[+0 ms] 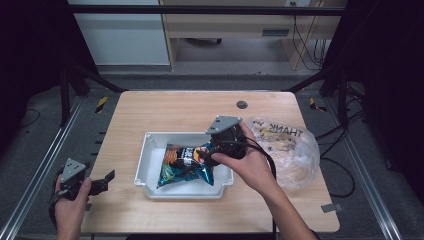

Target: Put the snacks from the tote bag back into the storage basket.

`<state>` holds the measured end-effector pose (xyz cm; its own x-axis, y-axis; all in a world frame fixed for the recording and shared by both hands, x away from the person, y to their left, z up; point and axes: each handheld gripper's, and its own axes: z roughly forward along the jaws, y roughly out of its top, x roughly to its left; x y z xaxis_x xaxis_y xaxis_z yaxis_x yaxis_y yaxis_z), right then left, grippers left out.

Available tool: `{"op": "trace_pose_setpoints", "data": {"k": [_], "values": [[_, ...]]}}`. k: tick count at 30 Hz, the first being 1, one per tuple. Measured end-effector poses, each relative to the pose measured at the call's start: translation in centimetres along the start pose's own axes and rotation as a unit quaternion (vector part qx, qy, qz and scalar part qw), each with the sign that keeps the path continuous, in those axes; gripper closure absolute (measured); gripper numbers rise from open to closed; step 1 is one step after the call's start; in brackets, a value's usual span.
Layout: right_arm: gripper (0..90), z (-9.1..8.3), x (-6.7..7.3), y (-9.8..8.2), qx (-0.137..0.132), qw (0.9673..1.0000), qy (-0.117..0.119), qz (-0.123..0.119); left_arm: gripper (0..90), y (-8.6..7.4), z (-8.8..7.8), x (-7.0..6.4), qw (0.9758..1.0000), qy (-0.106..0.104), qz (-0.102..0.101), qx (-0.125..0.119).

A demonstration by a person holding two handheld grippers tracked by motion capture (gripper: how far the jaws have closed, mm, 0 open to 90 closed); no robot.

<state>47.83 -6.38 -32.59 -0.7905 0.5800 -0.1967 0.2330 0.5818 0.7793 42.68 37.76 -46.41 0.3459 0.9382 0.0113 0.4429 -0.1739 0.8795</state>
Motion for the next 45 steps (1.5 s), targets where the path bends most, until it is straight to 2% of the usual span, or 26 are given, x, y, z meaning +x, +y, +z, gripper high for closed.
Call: {"op": "trace_pose_setpoints", "data": {"k": [6,11,30,33,38,45], "values": [[7.1,-0.1,0.3,-0.3,-0.001,0.9998,-0.014,0.016,3.3,0.0,0.1,0.0,1.0000,0.001,-0.001,0.002],[7.1,-0.5,0.3,-0.3,-0.012,0.9995,-0.022,0.017,3.3,-0.1,0.0,0.0,1.0000,0.001,-0.001,0.005],[7.1,-3.6,-1.3,-2.8,-0.023,0.9965,-0.067,0.043,3.2,-0.1,0.1,0.0,1.0000,-0.002,0.000,0.008],[7.1,-4.0,-1.7,-3.2,-0.022,0.9956,-0.078,0.048,3.2,-0.1,0.2,-0.1,0.9999,-0.002,0.003,0.009],[7.0,-4.7,-2.2,-4.3,-0.027,0.9924,-0.103,0.063,3.2,-0.1,0.2,-0.1,0.9999,-0.004,0.004,0.012],[6.8,-5.4,-2.9,-6.0,-0.027,0.9883,-0.126,0.082,3.2,-0.1,0.3,-0.2,0.9999,-0.005,0.002,0.012]]}}
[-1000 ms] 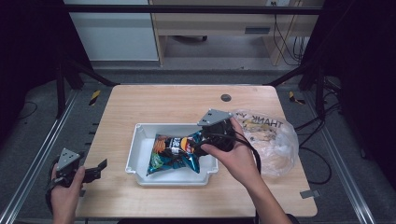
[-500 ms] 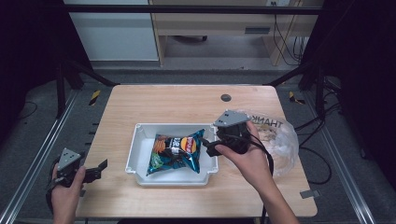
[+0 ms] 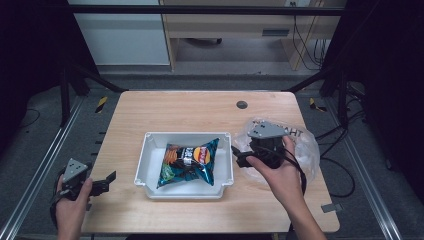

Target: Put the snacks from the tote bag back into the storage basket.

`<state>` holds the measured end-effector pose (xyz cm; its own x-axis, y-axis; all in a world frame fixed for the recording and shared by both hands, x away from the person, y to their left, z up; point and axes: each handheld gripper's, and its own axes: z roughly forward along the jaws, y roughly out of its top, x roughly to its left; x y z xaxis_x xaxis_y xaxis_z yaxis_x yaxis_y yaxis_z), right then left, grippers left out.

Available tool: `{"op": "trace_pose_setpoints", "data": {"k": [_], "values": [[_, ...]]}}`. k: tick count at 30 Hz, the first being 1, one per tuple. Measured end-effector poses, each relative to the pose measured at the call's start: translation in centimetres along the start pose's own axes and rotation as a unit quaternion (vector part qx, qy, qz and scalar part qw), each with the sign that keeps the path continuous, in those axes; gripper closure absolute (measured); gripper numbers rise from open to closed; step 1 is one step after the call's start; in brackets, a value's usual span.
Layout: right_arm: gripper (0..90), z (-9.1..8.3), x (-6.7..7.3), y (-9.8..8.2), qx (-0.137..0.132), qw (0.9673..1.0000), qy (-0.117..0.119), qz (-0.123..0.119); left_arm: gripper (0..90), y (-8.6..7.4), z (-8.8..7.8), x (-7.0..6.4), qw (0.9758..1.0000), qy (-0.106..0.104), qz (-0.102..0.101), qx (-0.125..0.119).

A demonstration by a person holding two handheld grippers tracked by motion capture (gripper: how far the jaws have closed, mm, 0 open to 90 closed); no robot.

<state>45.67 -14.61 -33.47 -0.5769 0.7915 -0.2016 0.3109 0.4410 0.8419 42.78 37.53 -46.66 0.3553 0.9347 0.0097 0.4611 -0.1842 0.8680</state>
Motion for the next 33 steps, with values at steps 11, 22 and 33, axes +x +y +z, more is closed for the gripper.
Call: {"op": "trace_pose_setpoints", "data": {"k": [11,22,33], "values": [[6.5,-1.2,-1.7,-1.6,-0.002,0.9992,-0.034,0.021,3.2,0.0,0.0,0.0,1.0000,-0.001,0.002,0.002],[5.9,-1.5,-3.0,-4.3,0.020,0.9972,-0.068,0.026,3.2,0.0,0.1,-0.2,1.0000,-0.004,0.005,0.003],[6.7,-1.1,-4.0,-7.2,0.035,0.9948,-0.080,0.053,3.2,0.0,0.2,-0.2,1.0000,-0.004,0.005,0.002]]}}
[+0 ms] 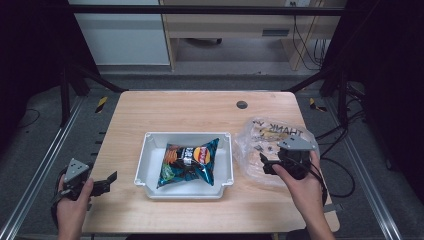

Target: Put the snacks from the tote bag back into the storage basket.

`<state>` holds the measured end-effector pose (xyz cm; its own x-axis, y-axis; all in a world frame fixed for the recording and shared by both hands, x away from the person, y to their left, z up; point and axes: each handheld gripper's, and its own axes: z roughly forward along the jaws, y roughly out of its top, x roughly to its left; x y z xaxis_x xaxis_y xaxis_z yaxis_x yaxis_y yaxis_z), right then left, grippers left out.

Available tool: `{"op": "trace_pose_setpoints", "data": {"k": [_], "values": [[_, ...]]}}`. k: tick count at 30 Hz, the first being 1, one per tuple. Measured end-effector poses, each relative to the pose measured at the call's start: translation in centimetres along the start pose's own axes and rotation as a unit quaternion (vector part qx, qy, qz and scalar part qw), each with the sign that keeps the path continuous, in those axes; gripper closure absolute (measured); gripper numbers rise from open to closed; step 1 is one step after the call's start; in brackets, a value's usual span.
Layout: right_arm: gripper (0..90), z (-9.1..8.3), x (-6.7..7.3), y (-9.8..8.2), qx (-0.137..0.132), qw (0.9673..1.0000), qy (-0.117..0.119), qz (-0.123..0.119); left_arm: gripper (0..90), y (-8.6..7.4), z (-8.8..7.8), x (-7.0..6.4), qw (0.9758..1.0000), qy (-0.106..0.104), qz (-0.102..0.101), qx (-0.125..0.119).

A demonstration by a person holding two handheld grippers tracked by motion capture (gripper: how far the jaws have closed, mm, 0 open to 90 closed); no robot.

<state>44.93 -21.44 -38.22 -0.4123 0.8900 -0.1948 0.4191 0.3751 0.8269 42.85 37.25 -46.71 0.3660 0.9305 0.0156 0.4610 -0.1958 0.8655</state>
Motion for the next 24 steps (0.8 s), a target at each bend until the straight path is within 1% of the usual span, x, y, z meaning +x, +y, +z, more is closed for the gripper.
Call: {"op": "trace_pose_setpoints", "data": {"k": [5,9,17,22,24], "values": [[6.9,0.6,-0.3,-1.4,0.015,0.9998,0.005,0.010,3.2,0.0,0.0,0.0,1.0000,0.000,0.000,0.000],[7.9,1.1,-0.4,-2.7,0.031,0.9992,0.015,0.020,3.2,0.0,0.0,0.0,1.0000,0.000,0.002,0.003],[8.8,1.7,-0.4,-4.8,0.058,0.9980,0.020,0.017,3.2,0.0,0.1,0.0,1.0000,-0.001,0.003,0.004],[8.8,1.9,-0.4,-5.9,0.066,0.9974,0.021,0.021,3.2,0.0,0.1,-0.1,1.0000,-0.001,0.004,0.004],[8.8,2.1,-0.4,-6.2,0.064,0.9975,0.024,0.022,3.2,0.0,0.1,-0.1,1.0000,-0.001,0.006,0.006]]}}
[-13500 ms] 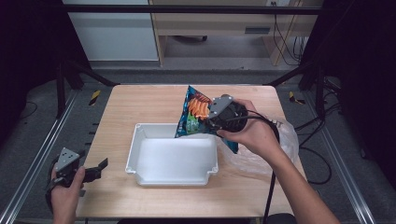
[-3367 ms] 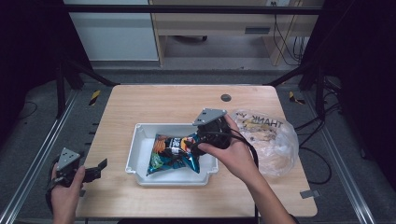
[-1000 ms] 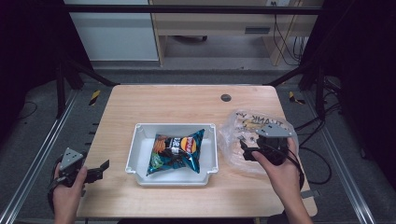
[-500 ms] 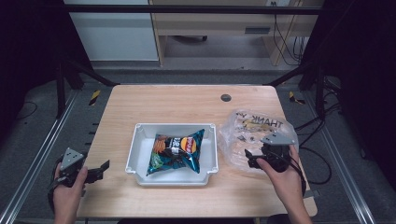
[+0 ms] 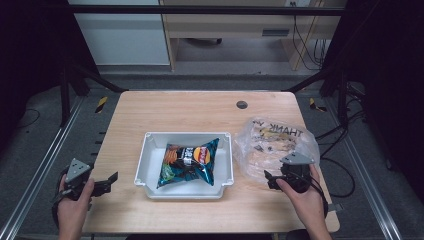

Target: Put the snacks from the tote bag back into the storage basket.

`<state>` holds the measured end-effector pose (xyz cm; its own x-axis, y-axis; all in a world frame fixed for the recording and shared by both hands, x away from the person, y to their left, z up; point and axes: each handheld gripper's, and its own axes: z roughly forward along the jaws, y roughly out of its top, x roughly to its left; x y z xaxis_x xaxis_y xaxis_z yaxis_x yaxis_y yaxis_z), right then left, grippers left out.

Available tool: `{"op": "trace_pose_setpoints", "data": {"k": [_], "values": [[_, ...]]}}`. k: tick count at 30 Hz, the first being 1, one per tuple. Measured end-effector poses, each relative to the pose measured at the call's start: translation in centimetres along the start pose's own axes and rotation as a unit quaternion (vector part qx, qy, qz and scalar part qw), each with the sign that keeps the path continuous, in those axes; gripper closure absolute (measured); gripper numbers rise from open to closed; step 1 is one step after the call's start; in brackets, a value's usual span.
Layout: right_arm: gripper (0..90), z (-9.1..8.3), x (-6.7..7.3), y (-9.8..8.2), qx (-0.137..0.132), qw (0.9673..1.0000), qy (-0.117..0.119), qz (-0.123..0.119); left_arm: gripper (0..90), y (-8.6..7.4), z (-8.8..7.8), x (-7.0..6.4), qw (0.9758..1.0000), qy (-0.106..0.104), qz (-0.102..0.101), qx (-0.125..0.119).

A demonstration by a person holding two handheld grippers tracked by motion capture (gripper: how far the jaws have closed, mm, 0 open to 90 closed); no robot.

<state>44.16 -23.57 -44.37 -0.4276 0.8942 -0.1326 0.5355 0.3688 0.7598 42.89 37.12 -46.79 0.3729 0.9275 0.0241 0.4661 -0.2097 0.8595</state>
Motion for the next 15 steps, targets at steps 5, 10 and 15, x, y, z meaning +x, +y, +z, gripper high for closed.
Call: {"op": "trace_pose_setpoints", "data": {"k": [5,10,15], "values": [[8.3,0.5,0.2,-0.9,0.009,0.9999,0.008,0.004,3.2,0.0,0.0,0.0,1.0000,0.000,0.000,0.000],[6.4,1.1,0.5,-1.4,0.017,0.9996,0.020,-0.002,3.2,0.0,0.0,0.0,1.0000,0.000,-0.003,-0.002],[6.6,1.7,1.1,-2.2,0.046,0.9981,0.035,-0.022,3.3,0.1,-0.1,0.1,1.0000,0.000,0.000,-0.001]]}}
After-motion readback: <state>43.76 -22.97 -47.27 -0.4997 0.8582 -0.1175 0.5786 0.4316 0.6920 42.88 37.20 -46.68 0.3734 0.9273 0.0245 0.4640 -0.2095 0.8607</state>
